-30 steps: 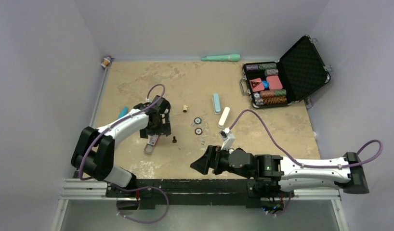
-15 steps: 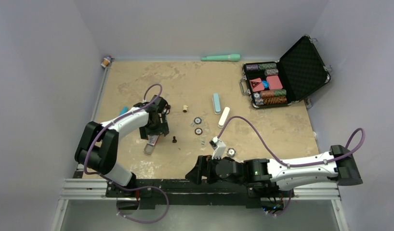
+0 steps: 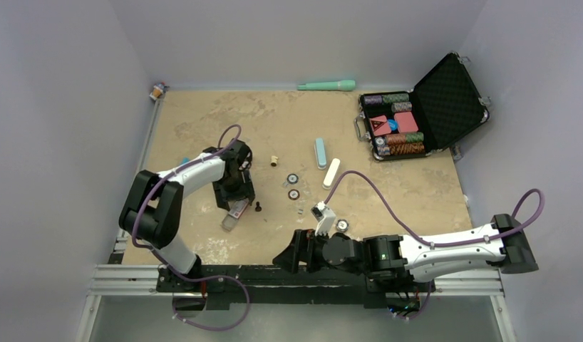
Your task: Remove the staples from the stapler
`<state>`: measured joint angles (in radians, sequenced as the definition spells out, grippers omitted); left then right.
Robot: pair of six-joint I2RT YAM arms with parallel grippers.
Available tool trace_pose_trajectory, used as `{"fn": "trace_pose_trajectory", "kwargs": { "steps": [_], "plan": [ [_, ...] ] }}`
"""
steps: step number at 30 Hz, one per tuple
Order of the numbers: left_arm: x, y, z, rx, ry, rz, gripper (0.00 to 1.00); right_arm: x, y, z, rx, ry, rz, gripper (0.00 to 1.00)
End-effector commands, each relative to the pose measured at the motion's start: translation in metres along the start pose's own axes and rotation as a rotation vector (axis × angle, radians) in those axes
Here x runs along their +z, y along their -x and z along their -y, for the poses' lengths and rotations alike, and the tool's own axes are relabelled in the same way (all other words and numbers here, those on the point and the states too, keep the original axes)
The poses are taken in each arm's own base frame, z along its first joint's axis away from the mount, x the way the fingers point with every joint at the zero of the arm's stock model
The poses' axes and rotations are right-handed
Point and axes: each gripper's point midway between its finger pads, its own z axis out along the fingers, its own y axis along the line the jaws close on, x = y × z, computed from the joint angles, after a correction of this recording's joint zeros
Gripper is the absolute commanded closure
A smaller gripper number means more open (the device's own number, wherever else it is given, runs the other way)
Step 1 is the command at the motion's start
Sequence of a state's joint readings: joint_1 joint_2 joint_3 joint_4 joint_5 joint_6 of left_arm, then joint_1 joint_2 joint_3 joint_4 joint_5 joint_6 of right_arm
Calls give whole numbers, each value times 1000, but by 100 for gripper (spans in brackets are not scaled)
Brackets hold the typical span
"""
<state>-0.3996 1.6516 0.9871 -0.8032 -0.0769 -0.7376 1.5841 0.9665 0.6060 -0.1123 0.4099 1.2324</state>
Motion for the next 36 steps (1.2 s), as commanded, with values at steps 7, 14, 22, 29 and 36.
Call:
{"fn": "trace_pose_trajectory", "kwargs": {
  "steps": [7, 14, 22, 29, 36],
  "plan": [
    [-18, -18, 44, -86, -210, -26, 31, -9, 15, -22, 50, 43, 50, 8],
    [-18, -26, 22, -63, -140, 7, 27, -6, 9, -22, 46, 38, 39, 8],
    [-17, -47, 25, -100, -222, 1, 27, -3, 11, -24, 36, 19, 49, 8],
    [-16, -64, 39, -146, -325, -19, 27, -13, 20, -19, 67, 27, 81, 8],
    [-22, -64, 65, -167, -466, -15, 28, -22, 22, -13, 95, 46, 82, 9]
  ]
}}
